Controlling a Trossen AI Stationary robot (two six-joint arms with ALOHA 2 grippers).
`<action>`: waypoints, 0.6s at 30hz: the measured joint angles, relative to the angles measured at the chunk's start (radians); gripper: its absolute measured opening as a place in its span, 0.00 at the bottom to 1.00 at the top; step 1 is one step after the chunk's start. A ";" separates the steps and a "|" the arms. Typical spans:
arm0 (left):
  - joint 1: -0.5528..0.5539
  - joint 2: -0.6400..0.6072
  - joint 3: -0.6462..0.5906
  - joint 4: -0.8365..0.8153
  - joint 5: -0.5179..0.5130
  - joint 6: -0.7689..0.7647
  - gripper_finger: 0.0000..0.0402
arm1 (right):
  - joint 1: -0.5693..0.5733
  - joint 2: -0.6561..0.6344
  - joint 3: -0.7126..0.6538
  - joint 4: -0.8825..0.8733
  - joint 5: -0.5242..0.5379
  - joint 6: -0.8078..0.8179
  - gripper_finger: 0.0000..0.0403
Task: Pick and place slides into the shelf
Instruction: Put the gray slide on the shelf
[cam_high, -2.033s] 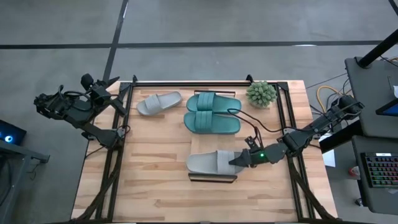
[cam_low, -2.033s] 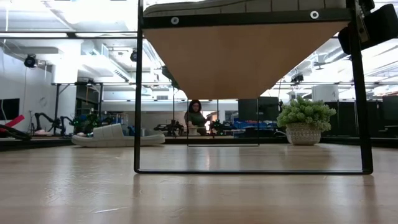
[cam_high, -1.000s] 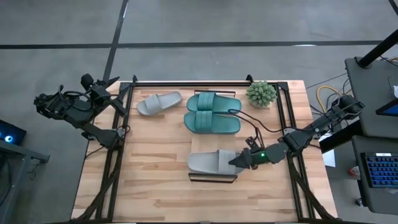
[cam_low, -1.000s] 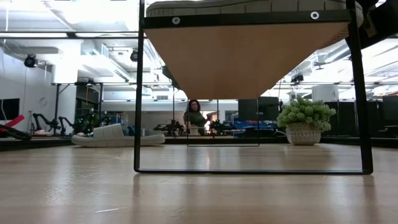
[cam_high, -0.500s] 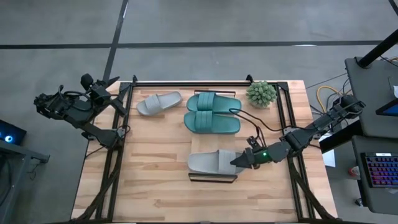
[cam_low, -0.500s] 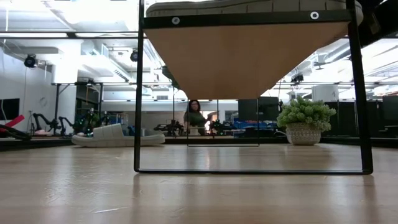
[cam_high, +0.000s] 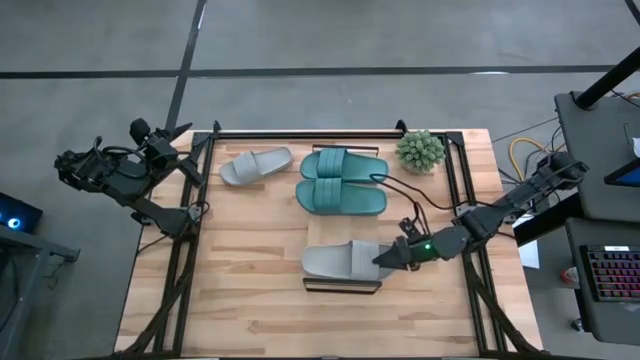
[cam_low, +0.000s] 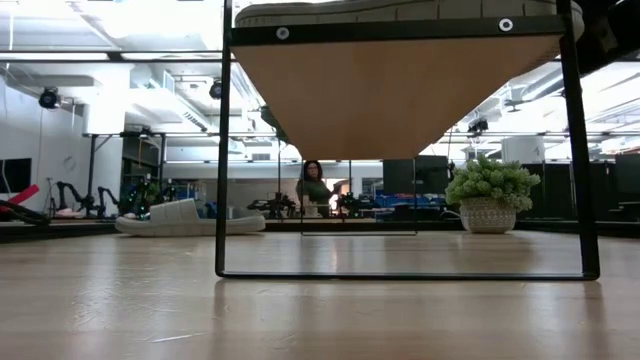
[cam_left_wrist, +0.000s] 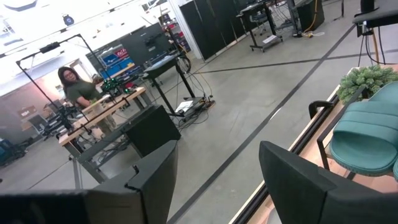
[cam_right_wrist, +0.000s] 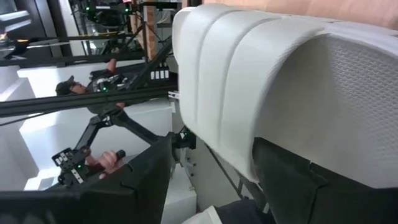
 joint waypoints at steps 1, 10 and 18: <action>0.000 0.000 0.000 0.000 0.000 0.000 0.52 | 0.000 -0.008 0.000 -0.010 -0.001 0.000 0.53; 0.000 -0.001 0.000 0.000 0.000 0.000 0.52 | 0.000 -0.093 0.001 -0.105 -0.006 -0.002 0.53; 0.000 -0.014 0.000 0.000 0.001 0.001 0.52 | 0.000 -0.168 0.001 -0.143 0.004 -0.026 0.53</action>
